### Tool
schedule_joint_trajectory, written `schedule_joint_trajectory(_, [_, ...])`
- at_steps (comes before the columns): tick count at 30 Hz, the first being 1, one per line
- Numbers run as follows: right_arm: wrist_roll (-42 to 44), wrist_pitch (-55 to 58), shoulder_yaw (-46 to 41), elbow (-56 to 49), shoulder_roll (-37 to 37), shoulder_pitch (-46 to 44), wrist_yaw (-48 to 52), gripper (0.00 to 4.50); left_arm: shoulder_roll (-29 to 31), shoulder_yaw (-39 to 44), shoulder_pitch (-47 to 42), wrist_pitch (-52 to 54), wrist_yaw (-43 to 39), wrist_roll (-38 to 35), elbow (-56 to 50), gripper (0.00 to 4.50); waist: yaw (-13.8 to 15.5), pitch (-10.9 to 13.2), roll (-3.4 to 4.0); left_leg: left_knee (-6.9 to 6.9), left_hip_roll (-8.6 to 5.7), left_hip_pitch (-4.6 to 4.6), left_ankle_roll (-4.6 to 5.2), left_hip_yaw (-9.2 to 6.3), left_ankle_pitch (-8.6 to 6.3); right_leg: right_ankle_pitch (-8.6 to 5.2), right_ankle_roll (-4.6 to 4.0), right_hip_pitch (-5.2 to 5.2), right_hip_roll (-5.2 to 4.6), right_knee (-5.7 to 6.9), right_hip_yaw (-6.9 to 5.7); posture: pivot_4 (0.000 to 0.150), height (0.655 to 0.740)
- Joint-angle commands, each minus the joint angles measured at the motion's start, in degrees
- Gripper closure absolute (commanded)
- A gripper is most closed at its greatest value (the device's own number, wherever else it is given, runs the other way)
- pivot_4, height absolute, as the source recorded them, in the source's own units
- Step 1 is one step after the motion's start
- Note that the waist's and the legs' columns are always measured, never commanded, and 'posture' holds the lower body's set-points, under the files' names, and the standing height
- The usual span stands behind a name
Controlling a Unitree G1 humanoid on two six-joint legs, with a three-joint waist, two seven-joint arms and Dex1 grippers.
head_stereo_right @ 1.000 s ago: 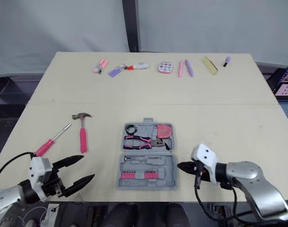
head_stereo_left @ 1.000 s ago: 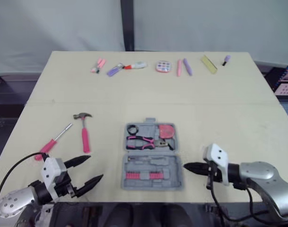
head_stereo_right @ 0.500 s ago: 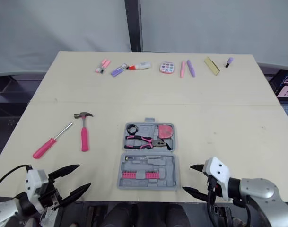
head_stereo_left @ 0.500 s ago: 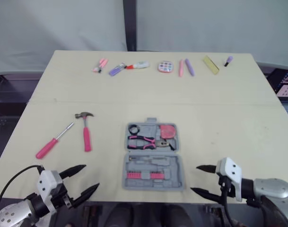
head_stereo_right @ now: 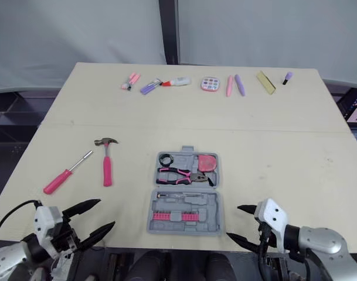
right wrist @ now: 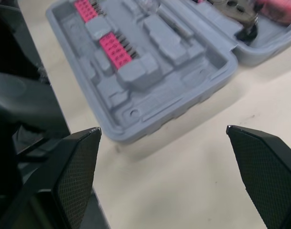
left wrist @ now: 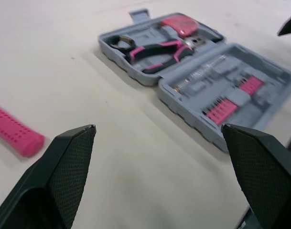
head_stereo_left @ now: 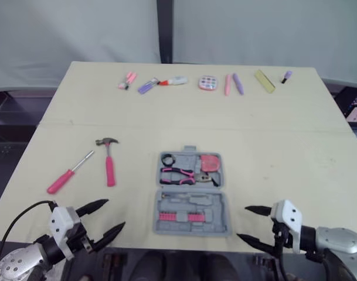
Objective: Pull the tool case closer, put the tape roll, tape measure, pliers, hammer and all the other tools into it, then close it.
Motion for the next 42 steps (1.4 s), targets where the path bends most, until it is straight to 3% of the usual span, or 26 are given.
schedule_joint_trajectory(1, [0.5, -6.8, -3.6, 1.2, 1.3, 2.4, 0.9, 0.06, -2.9, 0.0, 2.8, 2.3, 4.9, -2.2, -6.4, 0.00, 0.0, 0.0, -0.01, 0.00, 0.00, -0.01, 0.00, 0.00, 0.00, 0.01, 0.01, 0.00, 0.00, 0.03, 0.00, 0.150, 0.7400])
schedule_joint_trajectory(8, [0.7, -9.7, -3.3, 2.4, 3.2, 2.0, -0.3, 0.06, -5.5, -1.5, 4.3, 3.3, 8.4, -1.1, -8.9, 0.00, 0.0, 0.0, -0.01, 0.04, 0.02, 0.06, 0.00, 0.04, 0.00, 0.01, 0.01, 0.02, 0.13, -0.08, 0.02, 0.150, 0.7400])
schedule_joint_trajectory(10, [0.9, -9.8, -3.6, 3.4, 2.9, 1.0, 0.1, 0.06, -7.4, 1.7, 0.9, 8.5, 19.0, -0.4, -11.0, 0.00, 0.0, 0.0, -0.01, 0.04, 0.01, 0.06, 0.00, 0.05, 0.00, 0.01, 0.01, 0.01, 0.12, -0.08, 0.05, 0.150, 0.7400])
schedule_joint_trajectory(13, [1.0, -10.0, -3.8, 4.0, 2.6, 0.6, 0.3, 0.06, -8.5, 4.7, -3.4, 14.8, 28.0, -2.3, -13.7, 0.00, 0.2, 0.0, -0.02, 0.07, 0.02, 0.04, 0.00, -0.01, 0.00, 0.01, 0.01, 0.01, 0.13, -0.03, 0.06, 0.150, 0.7400])
schedule_joint_trajectory(15, [1.2, -10.1, -3.9, 4.3, 2.3, 0.6, 0.5, 0.06, -7.4, 6.2, -11.9, 24.3, 37.9, -1.5, -14.3, 0.00, 0.4, 0.0, -0.01, 0.08, -0.02, 0.04, 0.00, -0.02, 0.00, 0.01, 0.01, 0.00, 0.13, 0.25, 0.08, 0.150, 0.7400])
schedule_joint_trajectory(18, [1.2, -9.9, -3.7, 4.5, 2.1, 0.0, 0.5, 0.06, -4.2, 5.9, -20.6, 35.2, 44.9, 0.9, -13.7, 0.00, 0.4, -0.1, -0.09, 0.17, -0.11, 0.05, 0.05, -0.11, 0.03, 0.01, 0.01, -0.01, 0.13, 0.46, 0.08, 0.150, 0.7400])
schedule_joint_trajectory(21, [1.0, -9.9, -3.4, 4.8, 1.8, -0.8, 0.3, 0.06, -3.5, 6.4, -26.9, 40.0, 46.1, -1.4, -11.5, 0.00, 0.0, -0.1, -0.06, 0.10, -0.18, 0.08, 0.06, -0.06, 0.02, 0.01, 0.01, -0.06, 0.12, 0.53, 0.06, 0.150, 0.7400])
schedule_joint_trajectory(25, [0.8, -10.0, -3.6, 5.2, 1.6, -2.7, -0.2, 0.06, -2.2, 4.6, -35.7, 48.2, 50.3, 1.9, -4.4, 0.00, -0.2, -0.1, -0.06, 0.10, -0.12, 0.08, 0.06, -0.01, 0.02, 0.01, 0.01, -0.12, 0.19, 0.55, 0.04, 0.150, 0.7400])
schedule_joint_trajectory(28, [0.7, -9.1, -3.1, 4.8, 1.7, -5.1, -1.2, 0.06, -2.1, 2.3, -40.4, 48.4, 50.3, 4.2, 1.6, 0.00, -0.1, -0.1, -0.07, 0.14, -0.13, 0.10, 0.04, -0.01, 0.03, 0.01, 0.01, -0.12, 0.20, 0.61, 0.05, 0.150, 0.7400])
schedule_joint_trajectory(42, [0.6, -8.0, -2.5, 3.3, 2.6, -6.7, -3.4, 0.06, -4.0, -3.4, -46.2, 45.5, 47.1, 9.5, 16.2, 0.00, 0.0, -0.1, -0.08, 0.17, -0.17, 0.05, 0.04, -0.04, 0.02, 0.01, 0.02, -0.26, 0.16, 0.81, 0.02, 0.150, 0.7400])
